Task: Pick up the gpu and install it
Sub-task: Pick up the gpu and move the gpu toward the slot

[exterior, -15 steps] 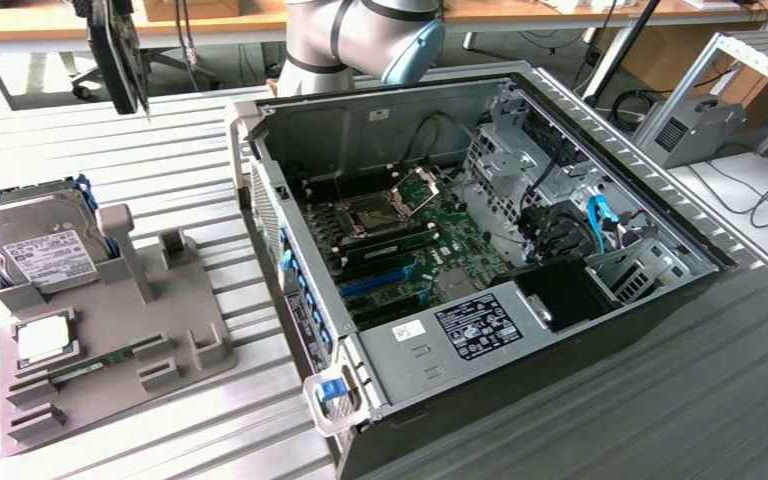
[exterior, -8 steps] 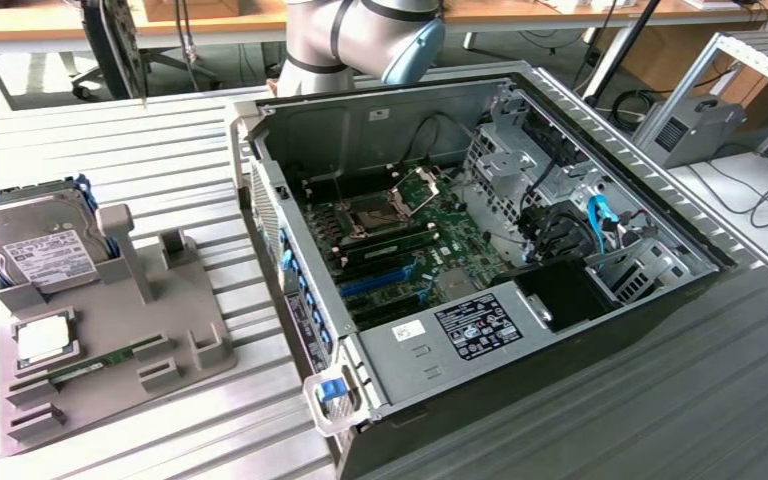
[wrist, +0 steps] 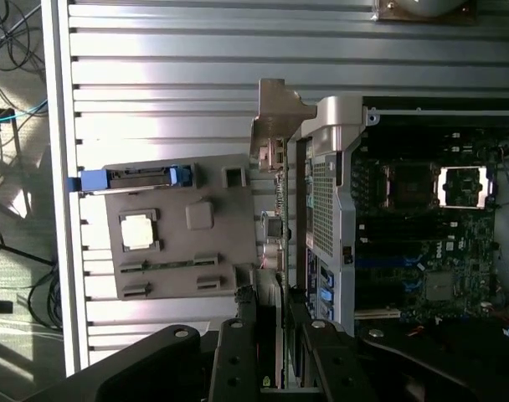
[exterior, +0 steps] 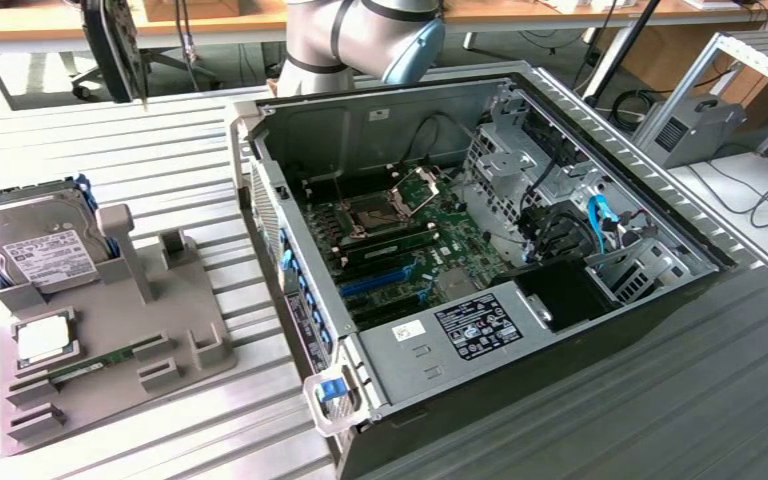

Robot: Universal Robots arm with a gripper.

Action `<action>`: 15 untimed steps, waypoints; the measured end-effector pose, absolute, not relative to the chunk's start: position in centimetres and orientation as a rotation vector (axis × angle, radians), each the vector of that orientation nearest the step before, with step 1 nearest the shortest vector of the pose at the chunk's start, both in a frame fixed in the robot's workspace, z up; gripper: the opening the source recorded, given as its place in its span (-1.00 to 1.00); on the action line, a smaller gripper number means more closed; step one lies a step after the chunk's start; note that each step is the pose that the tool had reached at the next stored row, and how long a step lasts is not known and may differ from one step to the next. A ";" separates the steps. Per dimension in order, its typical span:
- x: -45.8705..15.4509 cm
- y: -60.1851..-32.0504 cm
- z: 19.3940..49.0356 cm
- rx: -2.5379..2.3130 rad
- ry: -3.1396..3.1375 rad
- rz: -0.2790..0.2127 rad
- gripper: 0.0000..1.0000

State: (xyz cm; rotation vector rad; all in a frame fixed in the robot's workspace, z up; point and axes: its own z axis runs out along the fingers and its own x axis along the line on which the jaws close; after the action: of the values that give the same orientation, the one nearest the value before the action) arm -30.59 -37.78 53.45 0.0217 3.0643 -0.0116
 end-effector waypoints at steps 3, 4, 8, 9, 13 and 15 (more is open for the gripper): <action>-30.6 -38.1 53.3 0.022 3.064 -0.012 -0.48; -30.6 -38.2 53.2 0.022 3.064 -0.011 -0.48; -30.6 -38.3 53.2 0.021 3.064 -0.032 -0.48; -30.6 -38.3 53.2 0.021 3.064 -0.035 -0.48; -30.6 -38.5 53.2 0.021 3.064 -0.039 -0.48; -30.6 -38.5 53.2 0.021 3.064 -0.039 -0.48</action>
State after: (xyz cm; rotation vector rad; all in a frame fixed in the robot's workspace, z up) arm -30.59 -38.51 53.19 0.0209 3.0640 -0.0391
